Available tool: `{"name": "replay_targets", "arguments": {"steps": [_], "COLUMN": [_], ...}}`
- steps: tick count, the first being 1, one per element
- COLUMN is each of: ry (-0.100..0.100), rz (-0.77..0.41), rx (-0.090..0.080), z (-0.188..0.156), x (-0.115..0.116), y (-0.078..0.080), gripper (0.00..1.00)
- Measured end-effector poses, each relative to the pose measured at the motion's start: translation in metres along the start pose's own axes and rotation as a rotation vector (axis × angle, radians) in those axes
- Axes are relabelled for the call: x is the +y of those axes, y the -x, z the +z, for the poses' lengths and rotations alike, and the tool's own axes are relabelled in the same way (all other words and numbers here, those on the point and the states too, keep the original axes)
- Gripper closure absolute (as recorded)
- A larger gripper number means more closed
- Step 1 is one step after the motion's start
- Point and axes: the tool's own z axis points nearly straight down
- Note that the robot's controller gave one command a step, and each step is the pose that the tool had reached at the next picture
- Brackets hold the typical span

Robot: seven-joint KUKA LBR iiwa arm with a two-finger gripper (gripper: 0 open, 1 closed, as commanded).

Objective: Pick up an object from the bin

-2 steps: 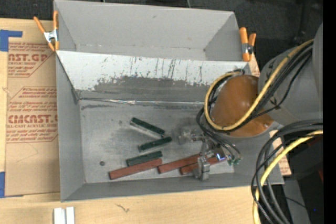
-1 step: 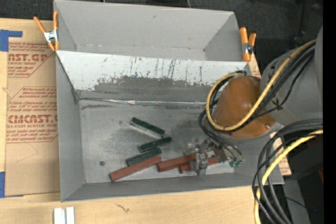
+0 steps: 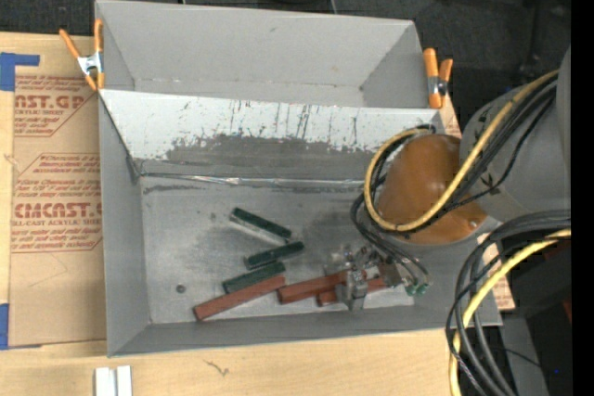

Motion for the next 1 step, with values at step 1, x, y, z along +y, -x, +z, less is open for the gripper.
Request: {"name": "replay_targets", "arguments": {"steps": [1], "ry": [0.001], "rz": [0.000], "rx": [0.003], "z": [-0.0033], "x": [0.0002], "y": [-0.0007], "gripper": [1.00]}}
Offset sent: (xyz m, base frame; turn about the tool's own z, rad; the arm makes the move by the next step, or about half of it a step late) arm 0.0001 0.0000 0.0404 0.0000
